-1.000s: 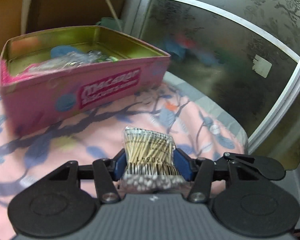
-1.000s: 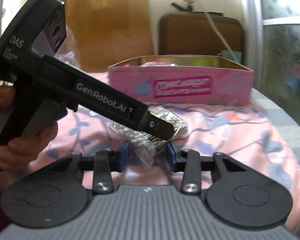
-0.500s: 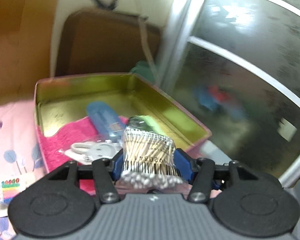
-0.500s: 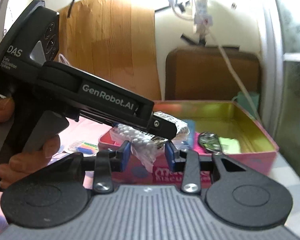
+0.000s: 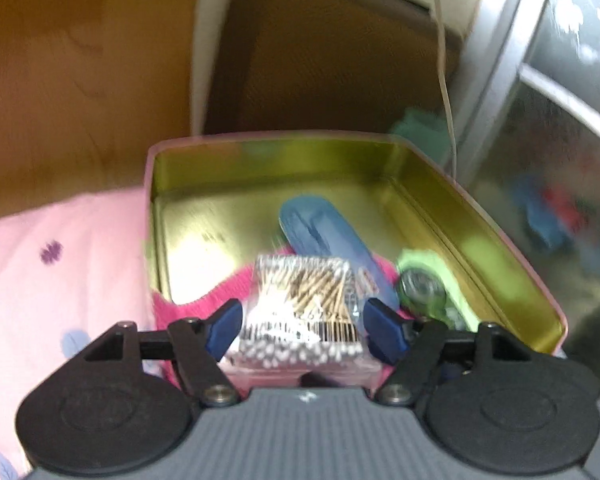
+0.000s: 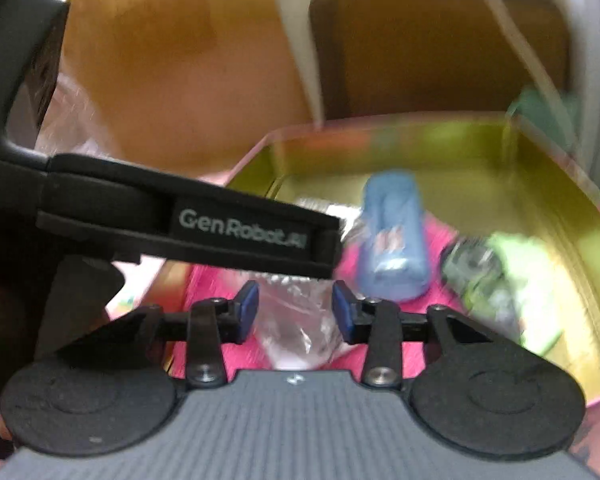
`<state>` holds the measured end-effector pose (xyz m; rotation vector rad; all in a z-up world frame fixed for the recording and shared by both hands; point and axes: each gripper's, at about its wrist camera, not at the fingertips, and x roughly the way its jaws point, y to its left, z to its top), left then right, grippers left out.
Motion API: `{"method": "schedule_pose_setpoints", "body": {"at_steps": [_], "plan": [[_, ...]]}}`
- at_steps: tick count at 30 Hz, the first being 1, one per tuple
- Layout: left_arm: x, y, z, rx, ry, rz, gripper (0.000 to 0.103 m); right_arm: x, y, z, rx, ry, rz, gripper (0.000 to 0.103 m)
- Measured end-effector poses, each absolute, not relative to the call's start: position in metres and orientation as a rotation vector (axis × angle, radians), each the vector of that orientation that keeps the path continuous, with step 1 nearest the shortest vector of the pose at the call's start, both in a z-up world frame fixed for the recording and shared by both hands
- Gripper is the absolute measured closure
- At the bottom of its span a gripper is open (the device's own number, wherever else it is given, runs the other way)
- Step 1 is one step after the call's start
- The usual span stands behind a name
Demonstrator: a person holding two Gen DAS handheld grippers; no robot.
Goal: Organize soft objects
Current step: 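Carry the cotton swab pack into the tin and open the right gripper, then move the right gripper back toward the card of coloured pens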
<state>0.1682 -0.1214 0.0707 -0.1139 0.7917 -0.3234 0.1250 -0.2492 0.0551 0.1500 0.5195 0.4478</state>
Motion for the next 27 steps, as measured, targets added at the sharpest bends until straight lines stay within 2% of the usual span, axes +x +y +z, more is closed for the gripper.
{"method": "schedule_pose_setpoints", "body": {"at_steps": [2,8,11,14,18,27], "plan": [[0.161,-0.113,0.077,-0.154,0.751,-0.329,0.032,0.113,-0.252,0.058,0.145,0.416,0.395,0.048],[0.105,-0.103,0.097,-0.122,0.614,-0.334,0.032,0.053,-0.262,0.055,0.125,0.257,0.312,0.048],[0.072,-0.104,0.101,-0.098,0.575,-0.347,0.025,0.022,-0.266,0.051,0.151,0.193,0.298,0.048],[0.038,-0.107,0.093,-0.062,0.556,-0.363,0.025,-0.006,-0.270,0.045,0.174,0.151,0.278,0.048],[0.008,-0.109,0.072,-0.009,0.570,-0.361,0.025,-0.024,-0.279,0.028,0.231,0.149,0.242,0.047],[-0.024,-0.101,0.037,0.026,0.654,-0.312,0.025,-0.043,-0.279,-0.002,0.248,0.281,0.200,0.047]]}}
